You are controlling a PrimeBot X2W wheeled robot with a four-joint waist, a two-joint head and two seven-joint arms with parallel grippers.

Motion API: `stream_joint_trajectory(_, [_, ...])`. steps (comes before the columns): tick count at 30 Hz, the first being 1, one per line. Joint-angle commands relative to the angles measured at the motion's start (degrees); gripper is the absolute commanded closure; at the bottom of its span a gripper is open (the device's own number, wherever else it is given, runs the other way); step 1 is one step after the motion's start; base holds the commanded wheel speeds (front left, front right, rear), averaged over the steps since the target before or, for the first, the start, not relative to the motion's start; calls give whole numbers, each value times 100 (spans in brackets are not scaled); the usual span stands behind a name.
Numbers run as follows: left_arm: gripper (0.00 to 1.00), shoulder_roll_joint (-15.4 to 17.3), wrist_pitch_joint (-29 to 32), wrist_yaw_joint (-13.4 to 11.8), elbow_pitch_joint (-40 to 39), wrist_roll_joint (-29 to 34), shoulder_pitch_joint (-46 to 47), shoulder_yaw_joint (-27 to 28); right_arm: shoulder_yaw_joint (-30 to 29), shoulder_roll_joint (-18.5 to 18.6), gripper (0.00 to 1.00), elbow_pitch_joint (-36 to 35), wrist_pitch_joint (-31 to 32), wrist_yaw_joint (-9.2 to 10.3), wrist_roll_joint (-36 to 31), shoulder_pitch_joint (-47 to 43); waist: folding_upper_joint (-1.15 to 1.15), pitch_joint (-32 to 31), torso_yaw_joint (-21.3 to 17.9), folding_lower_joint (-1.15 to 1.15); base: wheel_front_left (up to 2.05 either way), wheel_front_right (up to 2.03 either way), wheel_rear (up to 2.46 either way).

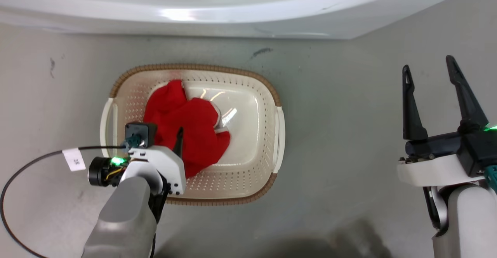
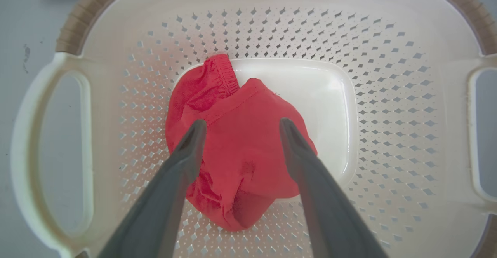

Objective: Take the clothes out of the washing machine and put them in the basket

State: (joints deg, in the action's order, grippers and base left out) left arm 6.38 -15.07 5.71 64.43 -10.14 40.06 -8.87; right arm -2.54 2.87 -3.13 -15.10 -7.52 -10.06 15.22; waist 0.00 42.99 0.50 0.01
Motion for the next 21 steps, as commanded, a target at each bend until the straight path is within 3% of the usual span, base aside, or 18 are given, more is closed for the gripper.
stream_joint_trajectory(1, [0, 22, -15, 9, -102, 37, -165, 9, 24, 1, 0, 69, -11, 6, 38, -14, 0, -304, -3, -1, 0, 0, 0])
stream_joint_trajectory(7, [0, 86, -15, 64, -554, -4, -568, 106, 51, 0, 0, 310, -11, 6, 135, -125, 0, -861, 1, -1, 0, 0, 0])
stream_joint_trajectory(15, [0, 77, -15, 157, -1679, -159, -1243, 364, 28, 1, 0, 613, -10, 6, 308, -298, 0, -1704, 23, -1, 0, 0, 0])
stream_joint_trajectory(21, [0, 155, -15, 170, -2716, -228, -1688, 209, 6, 0, 0, 762, -11, 6, 478, -476, 0, -2165, 16, -1, 0, 0, 0])
